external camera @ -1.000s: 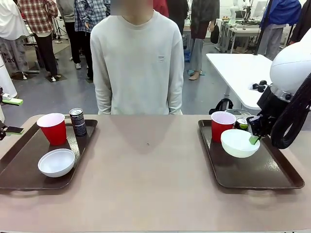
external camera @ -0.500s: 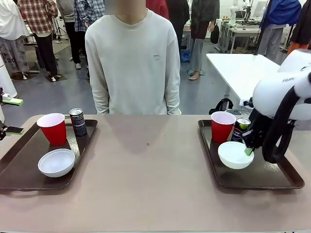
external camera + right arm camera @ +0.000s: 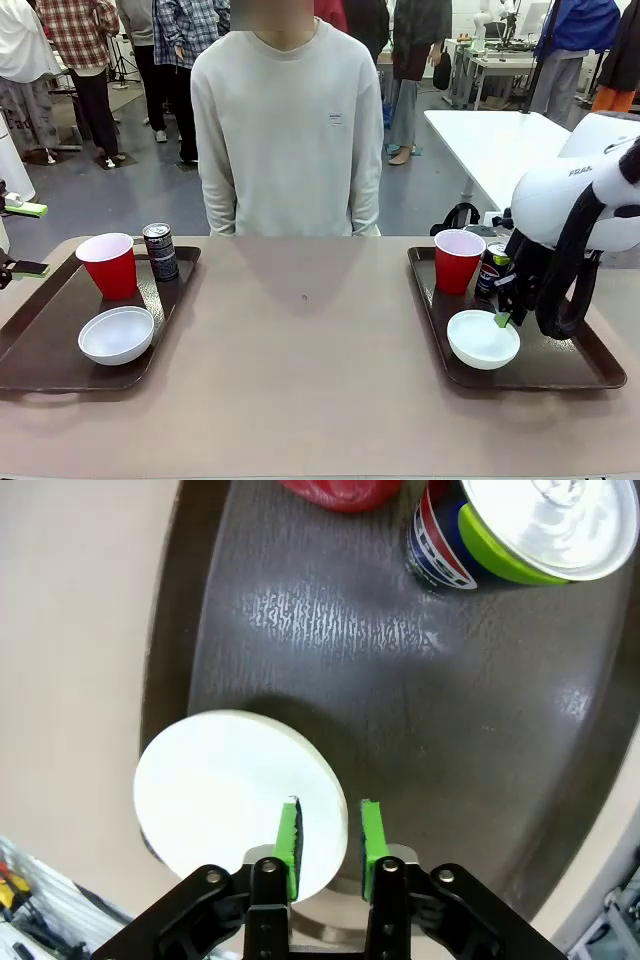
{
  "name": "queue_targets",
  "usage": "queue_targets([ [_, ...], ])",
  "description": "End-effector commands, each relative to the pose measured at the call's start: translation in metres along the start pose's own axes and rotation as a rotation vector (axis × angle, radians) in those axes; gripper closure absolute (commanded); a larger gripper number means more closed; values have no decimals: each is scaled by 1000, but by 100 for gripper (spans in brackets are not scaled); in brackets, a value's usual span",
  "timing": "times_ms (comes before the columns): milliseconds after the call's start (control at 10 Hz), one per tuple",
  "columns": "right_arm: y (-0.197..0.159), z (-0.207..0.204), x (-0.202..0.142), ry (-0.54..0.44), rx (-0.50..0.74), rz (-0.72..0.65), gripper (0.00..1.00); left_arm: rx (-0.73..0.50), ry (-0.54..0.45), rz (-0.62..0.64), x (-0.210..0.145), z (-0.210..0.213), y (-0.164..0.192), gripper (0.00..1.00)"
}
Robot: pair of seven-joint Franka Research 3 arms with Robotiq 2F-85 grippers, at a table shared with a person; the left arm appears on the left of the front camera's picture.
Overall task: Prepare tableware on both trays.
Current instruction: Pick up a Picnic Bowl from the table and place it on a Handle tray.
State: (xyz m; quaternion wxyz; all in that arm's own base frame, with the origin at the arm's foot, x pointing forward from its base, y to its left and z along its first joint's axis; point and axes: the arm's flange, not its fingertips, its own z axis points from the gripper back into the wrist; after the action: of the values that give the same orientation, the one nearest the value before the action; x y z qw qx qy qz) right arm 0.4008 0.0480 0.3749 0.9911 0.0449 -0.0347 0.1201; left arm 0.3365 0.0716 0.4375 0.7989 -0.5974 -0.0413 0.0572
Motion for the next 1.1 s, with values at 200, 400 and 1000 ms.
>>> queue_targets([
  [200,1,46,-32,-17,33,-23,33,-6,6,-18,-2,2,1,0],
  [400,6,84,-50,-3,26,-54,13,-6,6,-18,-2,2,1,0],
  [1000,6,87,-47,-15,26,-25,0,-6,6,-18,-2,2,1,0],
])
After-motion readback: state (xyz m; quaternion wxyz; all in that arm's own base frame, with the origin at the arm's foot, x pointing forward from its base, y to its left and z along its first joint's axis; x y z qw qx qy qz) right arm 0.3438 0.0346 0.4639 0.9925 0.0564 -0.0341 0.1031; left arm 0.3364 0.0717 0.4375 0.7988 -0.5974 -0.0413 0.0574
